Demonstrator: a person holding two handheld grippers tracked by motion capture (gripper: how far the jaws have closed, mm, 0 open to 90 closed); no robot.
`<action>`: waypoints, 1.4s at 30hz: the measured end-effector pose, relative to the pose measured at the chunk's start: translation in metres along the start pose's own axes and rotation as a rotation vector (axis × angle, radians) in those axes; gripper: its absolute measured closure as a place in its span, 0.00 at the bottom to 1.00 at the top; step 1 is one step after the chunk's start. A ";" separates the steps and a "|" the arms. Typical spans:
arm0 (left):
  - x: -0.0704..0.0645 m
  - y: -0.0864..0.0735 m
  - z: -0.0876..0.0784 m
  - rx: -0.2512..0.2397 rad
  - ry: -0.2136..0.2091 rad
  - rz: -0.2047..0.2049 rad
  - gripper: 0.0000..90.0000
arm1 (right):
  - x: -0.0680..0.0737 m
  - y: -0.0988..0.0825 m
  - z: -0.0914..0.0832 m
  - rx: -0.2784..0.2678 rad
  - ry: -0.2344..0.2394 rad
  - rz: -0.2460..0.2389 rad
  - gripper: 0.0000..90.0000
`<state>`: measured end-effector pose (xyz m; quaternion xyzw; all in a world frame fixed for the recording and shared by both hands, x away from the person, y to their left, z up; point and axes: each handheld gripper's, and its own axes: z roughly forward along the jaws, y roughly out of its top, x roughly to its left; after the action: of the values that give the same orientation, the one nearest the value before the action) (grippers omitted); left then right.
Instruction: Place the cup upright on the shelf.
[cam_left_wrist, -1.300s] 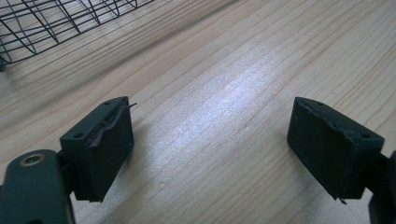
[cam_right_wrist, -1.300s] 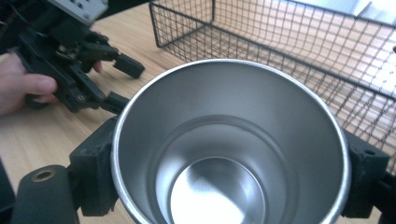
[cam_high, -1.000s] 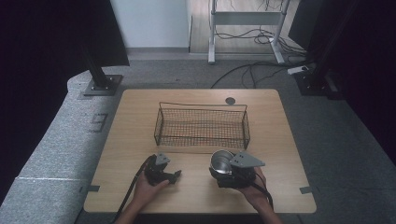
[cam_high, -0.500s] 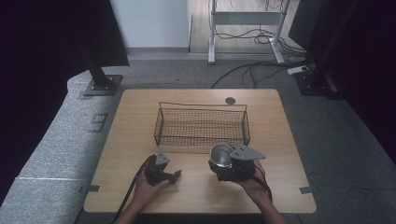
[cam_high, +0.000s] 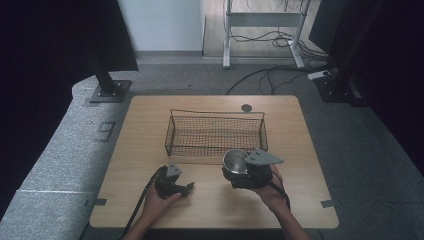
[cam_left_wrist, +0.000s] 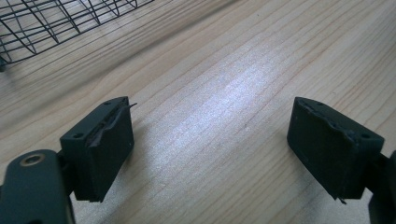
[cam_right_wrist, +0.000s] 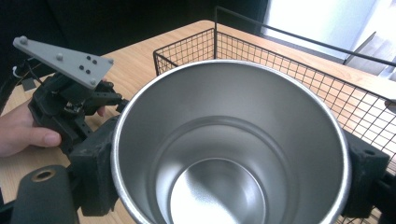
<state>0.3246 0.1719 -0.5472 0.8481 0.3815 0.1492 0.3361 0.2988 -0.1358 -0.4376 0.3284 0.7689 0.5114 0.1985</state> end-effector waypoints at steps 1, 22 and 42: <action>0.000 0.000 0.000 0.000 0.000 0.000 0.16 | -0.001 0.001 0.000 -0.003 -0.003 0.001 0.16; 0.000 0.000 0.000 0.000 0.000 -0.001 0.16 | -0.018 0.022 0.009 -0.004 -0.010 0.016 0.16; 0.000 0.000 0.000 0.000 0.000 -0.001 0.16 | -0.039 0.041 0.020 0.007 -0.015 0.037 0.16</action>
<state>0.3245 0.1719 -0.5471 0.8480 0.3819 0.1492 0.3360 0.3516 -0.1394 -0.4097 0.3473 0.7630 0.5096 0.1937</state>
